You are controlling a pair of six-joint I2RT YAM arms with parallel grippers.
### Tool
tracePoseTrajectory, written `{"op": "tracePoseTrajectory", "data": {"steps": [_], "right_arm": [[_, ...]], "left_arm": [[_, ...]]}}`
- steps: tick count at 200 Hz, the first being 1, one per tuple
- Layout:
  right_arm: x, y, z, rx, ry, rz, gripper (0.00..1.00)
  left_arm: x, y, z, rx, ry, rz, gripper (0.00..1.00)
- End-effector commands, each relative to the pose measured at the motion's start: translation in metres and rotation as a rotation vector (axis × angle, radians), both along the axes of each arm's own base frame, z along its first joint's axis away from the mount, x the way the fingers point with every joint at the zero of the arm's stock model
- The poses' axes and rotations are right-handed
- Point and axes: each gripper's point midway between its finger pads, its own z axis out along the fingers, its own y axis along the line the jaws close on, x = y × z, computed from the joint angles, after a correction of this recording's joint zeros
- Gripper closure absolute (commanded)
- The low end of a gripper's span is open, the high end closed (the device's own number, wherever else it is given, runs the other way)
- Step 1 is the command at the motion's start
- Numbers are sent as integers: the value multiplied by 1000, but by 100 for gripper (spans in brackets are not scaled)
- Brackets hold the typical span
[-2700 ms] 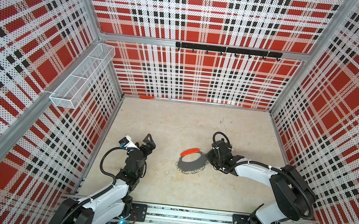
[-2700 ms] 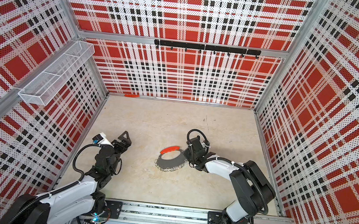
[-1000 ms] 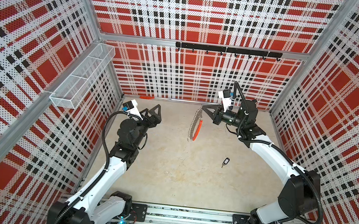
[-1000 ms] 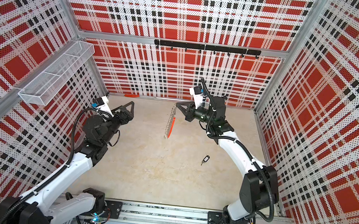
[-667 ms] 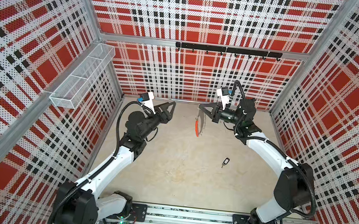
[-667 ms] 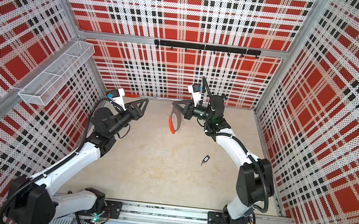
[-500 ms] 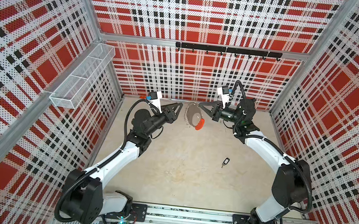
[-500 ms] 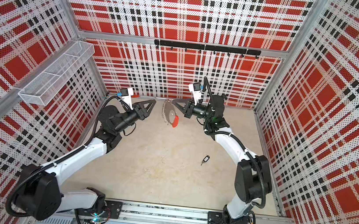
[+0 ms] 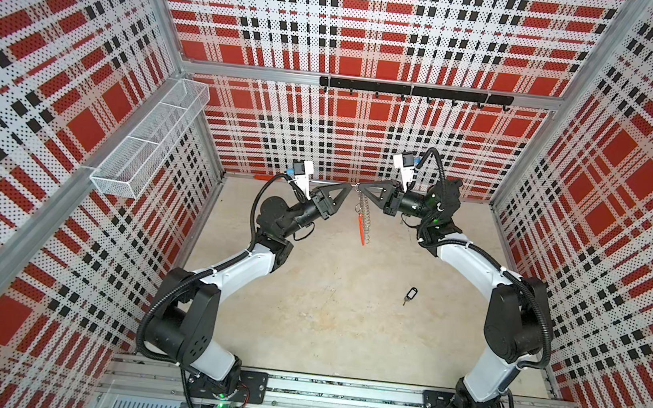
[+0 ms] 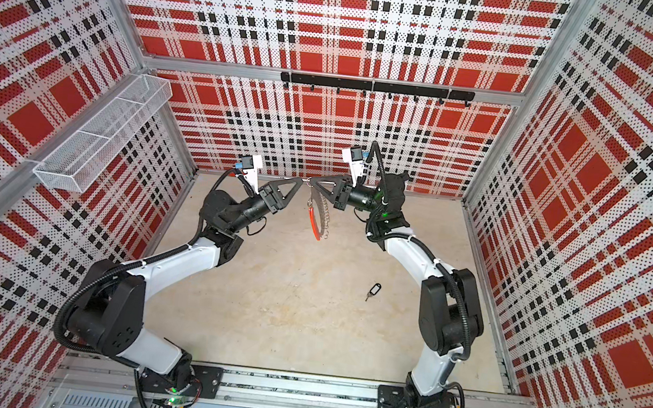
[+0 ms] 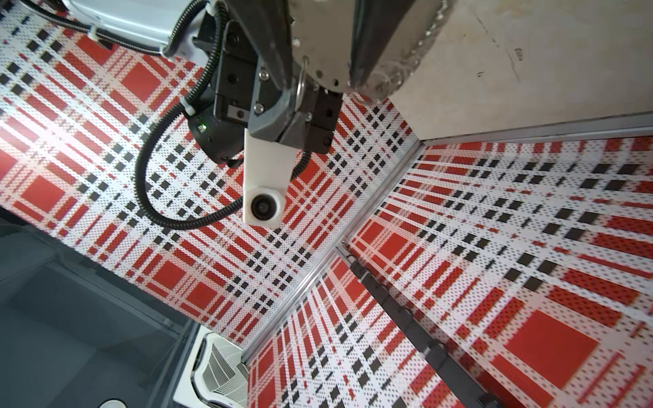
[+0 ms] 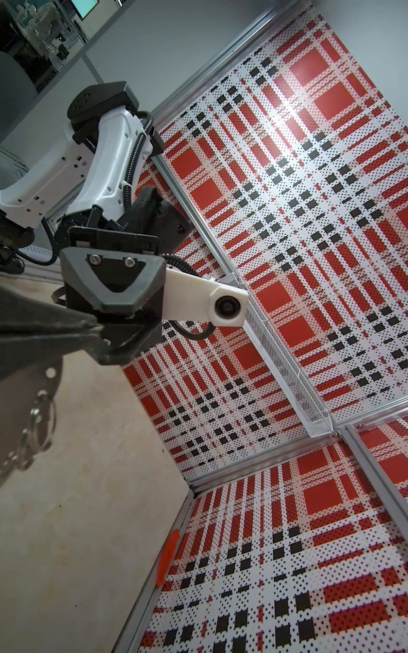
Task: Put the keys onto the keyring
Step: 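Grasp the hanging disc with the left gripper beside the right gripper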
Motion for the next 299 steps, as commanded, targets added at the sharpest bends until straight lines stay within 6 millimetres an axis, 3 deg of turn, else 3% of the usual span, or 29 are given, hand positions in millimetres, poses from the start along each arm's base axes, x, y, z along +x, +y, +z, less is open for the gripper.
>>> {"op": "tracePoseTrajectory", "data": {"steps": [1,50,206,273,299], "right_arm": [[-2,-2,9,39,-46,-11,100],[-1,1,11,55,-45,-6,100],[0,5,22,59,-64,-1,100],[-2,9,21,54,-35,-7,100],[-5,14,22,44,-38,0,100]], "left_arm": [[-12,-3,19,-63,-62,-82,68],[-11,0,26,-119,-72,-152,68],[-2,-11,18,-112,-53,-183,66],[-5,-18,17,-106,-57,-195,76],[-6,-18,19,-105,-65,-196,85]]}}
